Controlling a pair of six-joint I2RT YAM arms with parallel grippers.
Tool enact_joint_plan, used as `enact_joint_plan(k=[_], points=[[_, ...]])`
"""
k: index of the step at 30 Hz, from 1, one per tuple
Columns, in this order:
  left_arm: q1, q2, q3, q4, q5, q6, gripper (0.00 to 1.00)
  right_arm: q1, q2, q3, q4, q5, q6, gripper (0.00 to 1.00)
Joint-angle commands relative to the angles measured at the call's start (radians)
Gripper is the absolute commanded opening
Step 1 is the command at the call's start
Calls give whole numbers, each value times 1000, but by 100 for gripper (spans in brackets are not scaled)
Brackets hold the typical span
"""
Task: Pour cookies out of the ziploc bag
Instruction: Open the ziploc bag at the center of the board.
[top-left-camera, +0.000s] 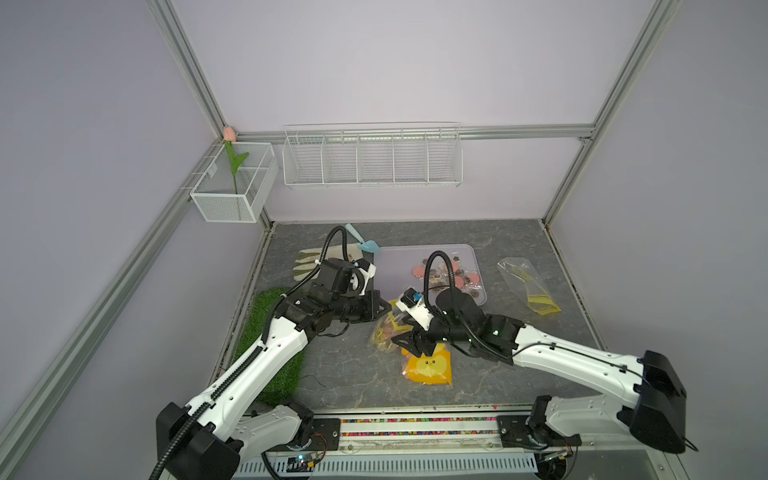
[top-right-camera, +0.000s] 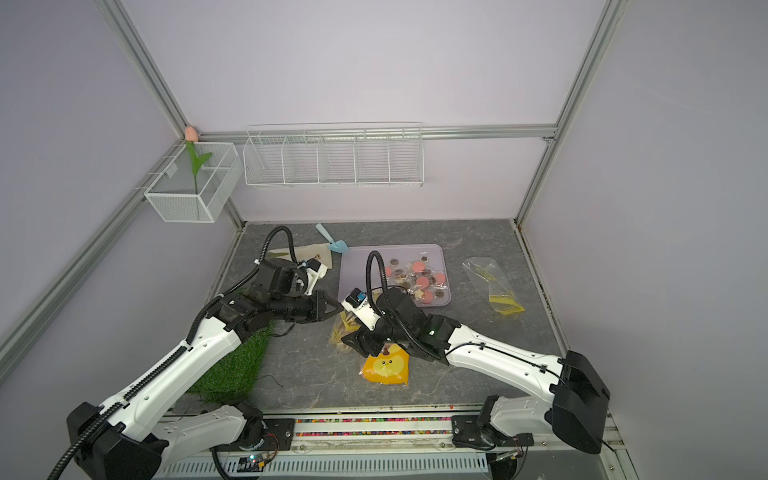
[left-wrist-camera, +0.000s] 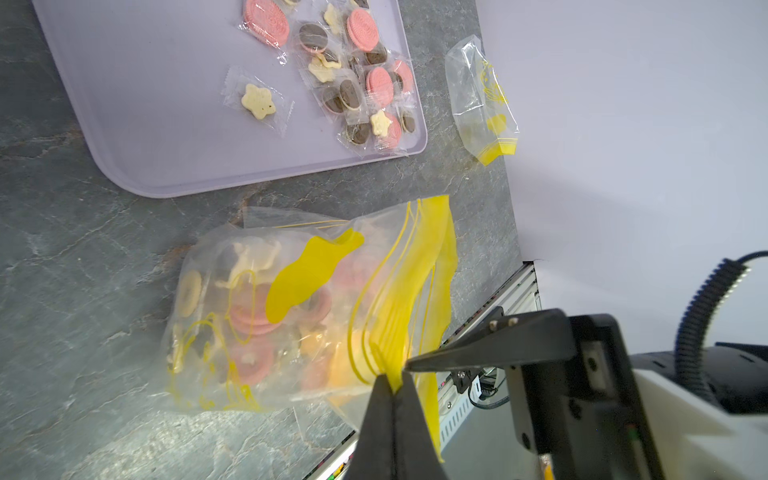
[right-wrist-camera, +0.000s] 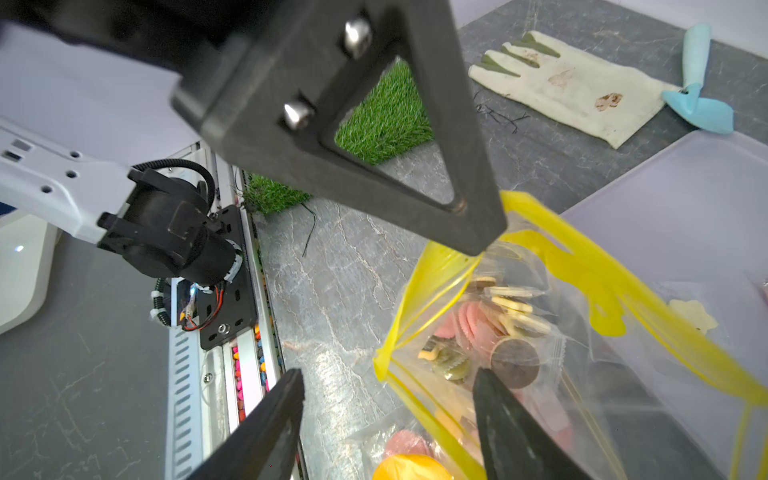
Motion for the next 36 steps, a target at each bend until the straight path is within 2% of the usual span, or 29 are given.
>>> enact_joint_plan(k=[1, 5, 13, 15, 17, 20, 22, 24, 28, 32, 36], points=[[1, 7, -1, 42, 30, -11, 0, 17, 27, 22, 45, 36, -10, 64], [1, 8, 0, 39, 32, -9, 0, 26, 61, 35, 61, 61, 10, 55], [1, 21, -6, 44, 43, -10, 1, 33, 120, 67, 82, 106, 86, 20], [1, 15, -4, 30, 31, -1, 9, 33, 128, 77, 83, 110, 103, 12], [8, 3, -7, 20, 18, 4, 22, 33, 137, 89, 84, 120, 120, 7], [22, -22, -3, -8, 4, 15, 45, 33, 145, 108, 90, 126, 147, 7], [39, -46, 11, -64, -32, 26, 65, 33, 153, 126, 97, 123, 180, 7], [68, -77, 20, -118, -65, 36, 76, 32, 164, 147, 103, 115, 218, 7], [155, -159, 15, -180, -124, 31, 85, 27, 186, 171, 155, 96, 326, 7], [220, -199, 28, -237, -129, 42, 83, 20, 197, 183, 187, 101, 418, 7], [239, -218, -5, -244, -137, 31, 78, -14, 175, 163, 175, 114, 445, 7]])
